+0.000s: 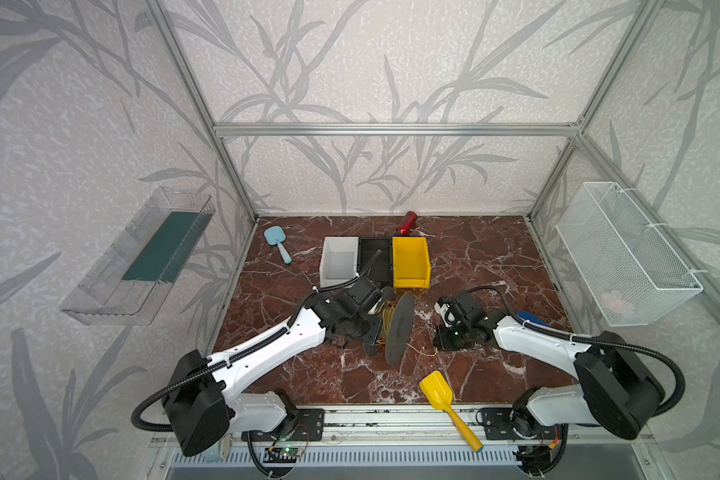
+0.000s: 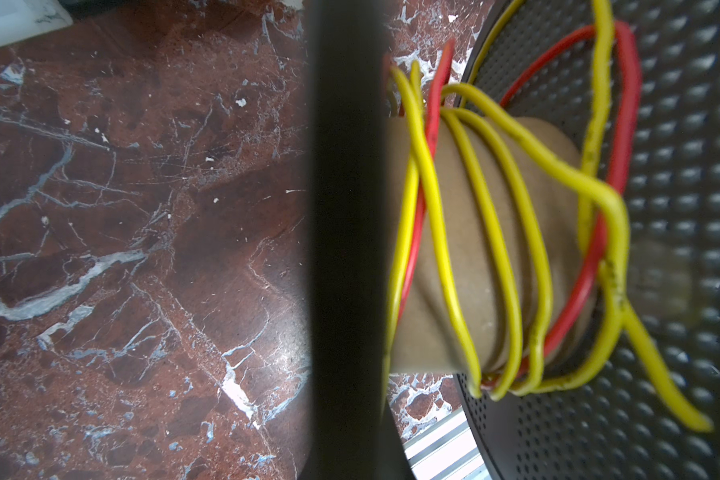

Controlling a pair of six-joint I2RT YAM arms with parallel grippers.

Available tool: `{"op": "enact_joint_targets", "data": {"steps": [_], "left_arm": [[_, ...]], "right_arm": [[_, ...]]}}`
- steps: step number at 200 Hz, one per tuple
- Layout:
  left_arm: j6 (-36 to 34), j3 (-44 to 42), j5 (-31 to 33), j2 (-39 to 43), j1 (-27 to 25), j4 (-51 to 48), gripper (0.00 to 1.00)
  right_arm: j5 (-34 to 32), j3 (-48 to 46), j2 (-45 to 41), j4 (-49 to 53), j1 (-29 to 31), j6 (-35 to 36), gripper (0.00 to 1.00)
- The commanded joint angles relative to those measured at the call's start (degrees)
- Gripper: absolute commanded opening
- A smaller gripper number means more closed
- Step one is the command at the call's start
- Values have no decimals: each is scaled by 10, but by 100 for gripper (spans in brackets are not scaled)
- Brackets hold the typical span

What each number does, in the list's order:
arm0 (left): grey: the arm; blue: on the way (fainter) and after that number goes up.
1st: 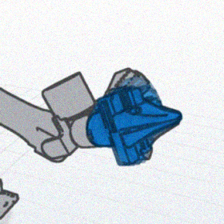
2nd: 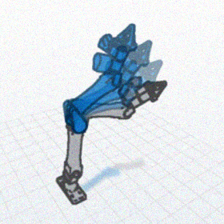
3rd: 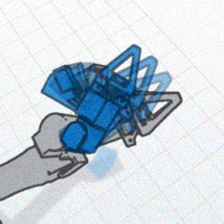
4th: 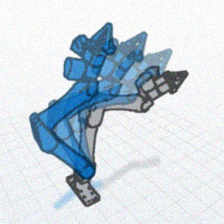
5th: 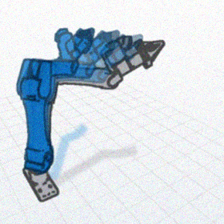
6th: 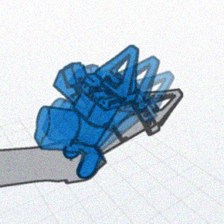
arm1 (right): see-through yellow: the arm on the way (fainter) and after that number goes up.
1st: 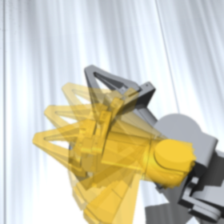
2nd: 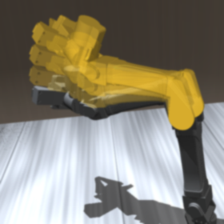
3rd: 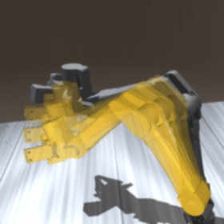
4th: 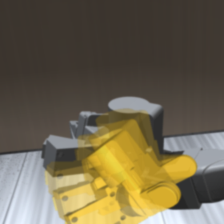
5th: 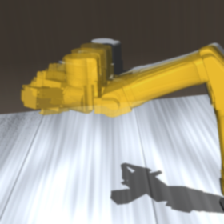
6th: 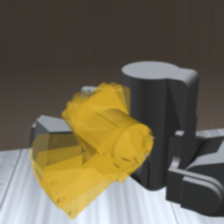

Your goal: Wrap the cables

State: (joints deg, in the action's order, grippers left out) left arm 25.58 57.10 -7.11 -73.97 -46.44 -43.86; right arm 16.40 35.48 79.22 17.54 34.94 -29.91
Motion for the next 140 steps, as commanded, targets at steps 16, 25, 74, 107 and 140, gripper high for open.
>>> {"op": "enact_joint_targets", "data": {"steps": [16,25,74,107,140], "left_arm": [[5,-30,5,-5,-2,-40,0],[5,-33,1,0,-2,-40,0],[-5,-40,-3,20,-2,-61,0],[-12,-20,24,23,-11,-88,0],[1,20,81,-13,-27,-136,0]], "right_arm": [[-48,30,-8,29,-2,21,0],[-53,46,-9,42,-7,31,0],[-63,182,3,101,-55,91,0],[-45,324,57,137,-55,125,0],[1,484,113,167,-27,133,0]]}}
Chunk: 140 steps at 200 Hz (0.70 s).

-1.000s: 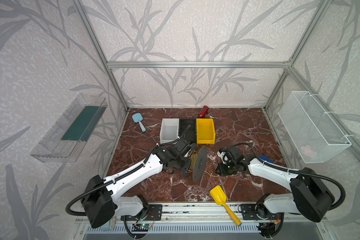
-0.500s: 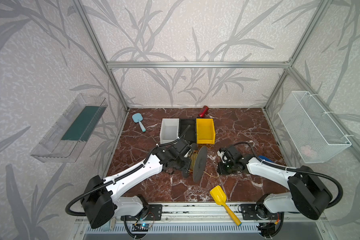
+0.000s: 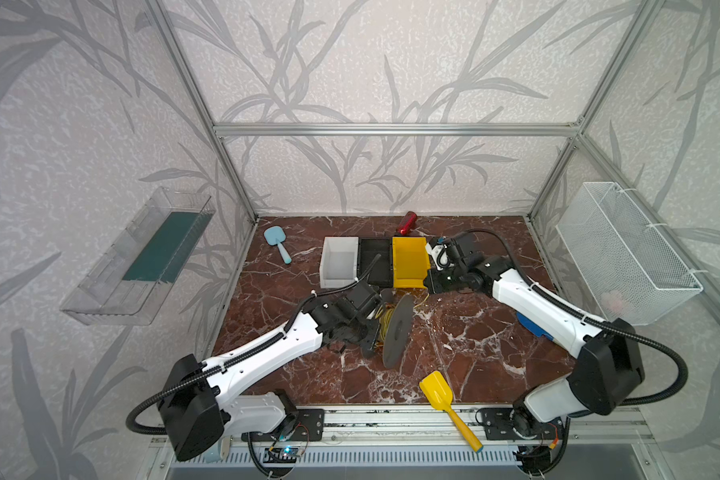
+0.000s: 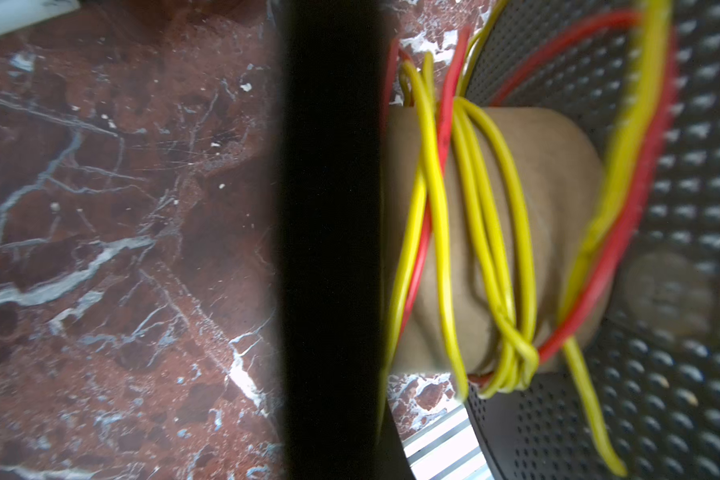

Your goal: Wrap the cables

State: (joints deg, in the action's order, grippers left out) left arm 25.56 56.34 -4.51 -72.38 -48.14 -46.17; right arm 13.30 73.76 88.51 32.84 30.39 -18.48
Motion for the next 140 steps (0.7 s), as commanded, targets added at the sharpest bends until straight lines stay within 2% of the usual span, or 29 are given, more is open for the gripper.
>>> {"op": "enact_joint_targets", "data": {"steps": [1,25,50,61,70,85,102,120,140], "left_arm": [[1,29,57,-30,-11,-115,0],[36,67,60,-53,-12,-124,0],[89,111,66,-78,-10,-123,0],[142,138,88,-90,-9,-134,0],[177,162,102,-98,-3,-144,0],[224,186,90,-99,12,-118,0],[258,201,84,-95,28,-54,0],[286,255,85,-132,41,-49,0],[325,268,28,-152,52,20,0]], "right_arm": [[32,107,21,16,21,19,0],[73,185,27,19,51,-2,0],[126,186,0,-50,76,-57,0],[135,182,-14,-61,88,-74,0],[138,169,-29,-73,98,-86,0],[131,130,-65,-99,111,-110,0],[135,62,-112,-162,118,-147,0],[140,18,-146,-198,125,-168,0],[134,-14,-180,-208,131,-169,0]]}}
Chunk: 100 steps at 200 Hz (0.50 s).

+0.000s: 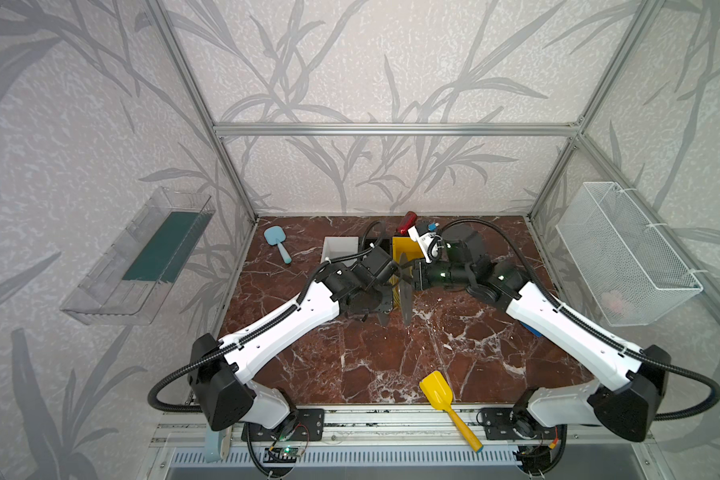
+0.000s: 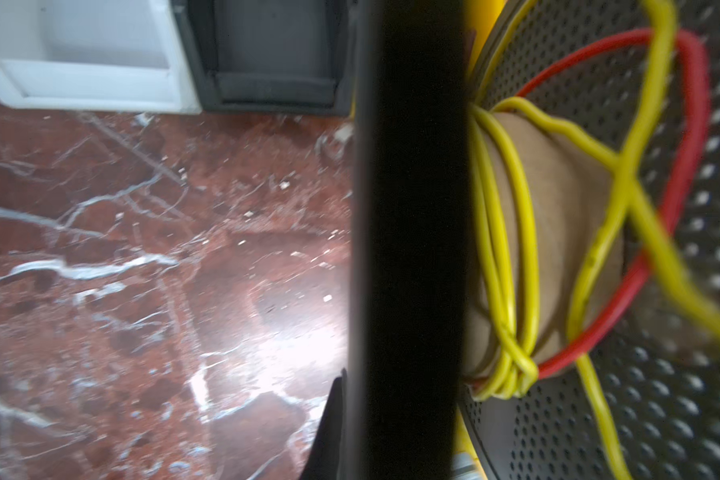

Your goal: Wrap the cables

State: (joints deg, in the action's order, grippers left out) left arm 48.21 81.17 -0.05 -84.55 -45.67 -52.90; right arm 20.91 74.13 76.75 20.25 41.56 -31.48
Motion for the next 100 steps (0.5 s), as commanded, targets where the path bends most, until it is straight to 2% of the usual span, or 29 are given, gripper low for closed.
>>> {"op": "enact_joint_targets", "data": {"steps": [1,20,33,74,87,100], "left_arm": [[102,19,-19,-32,28,93,0],[149,18,-38,-37,33,175,0],[167,46,-46,-52,35,194,0],[191,173,-95,-115,33,166,0],[193,199,-112,-131,32,150,0],[207,199,-134,-140,32,159,0]], "right_arm": [[57,-19,-64,-83,20,-39,0],[46,-48,-91,-76,30,-26,0],[19,-66,-110,-64,48,1,0],[-149,-52,-146,49,111,156,0],[-170,-49,-155,62,113,200,0],[-157,-49,-164,64,113,242,0]]}}
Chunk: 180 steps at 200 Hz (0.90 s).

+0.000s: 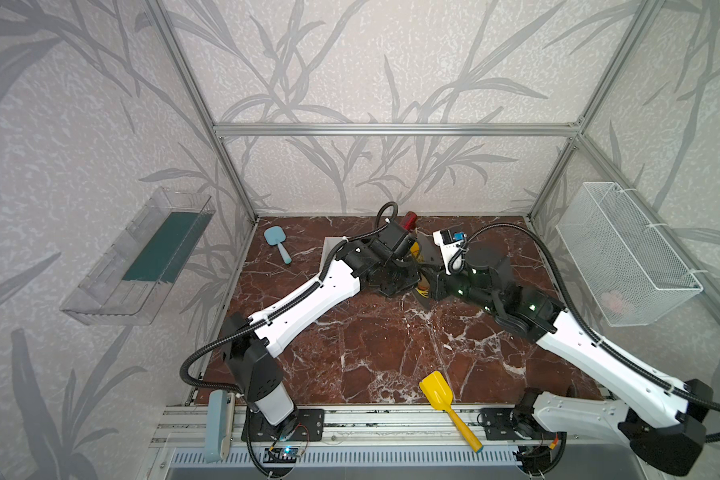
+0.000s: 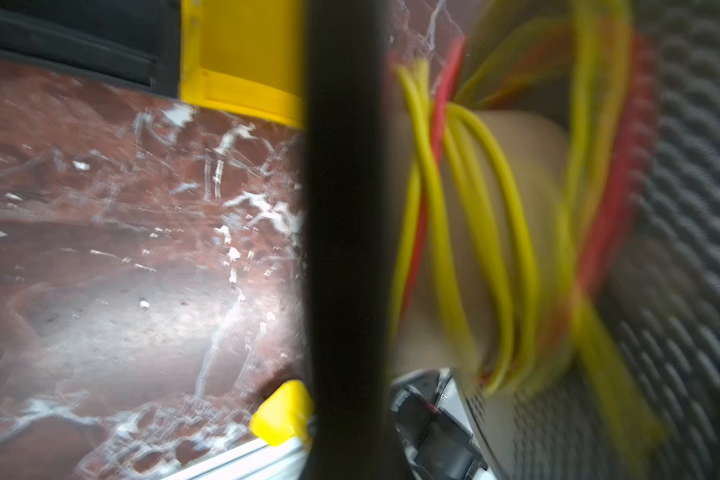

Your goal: Wrap the cables

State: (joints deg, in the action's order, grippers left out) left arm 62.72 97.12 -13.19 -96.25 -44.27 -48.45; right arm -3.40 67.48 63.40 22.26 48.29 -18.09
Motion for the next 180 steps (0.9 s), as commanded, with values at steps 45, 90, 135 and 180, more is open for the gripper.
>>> {"op": "enact_joint_targets", "data": {"steps": [45,90,135,180], "left_arm": [[119,-9,-37,-13,19,225,0],[97,-44,-47,17,21,280,0],[53,-121,-74,69,36,312,0],[-75,-162,-141,116,45,293,0]], "right_arm": [[71,-35,-51,21,50,124,0],[-11,-109,-102,6,23,61,0],[154,-43,-150,88,-102,22,0],[253,58,-96,203,-176,4,9]]}}
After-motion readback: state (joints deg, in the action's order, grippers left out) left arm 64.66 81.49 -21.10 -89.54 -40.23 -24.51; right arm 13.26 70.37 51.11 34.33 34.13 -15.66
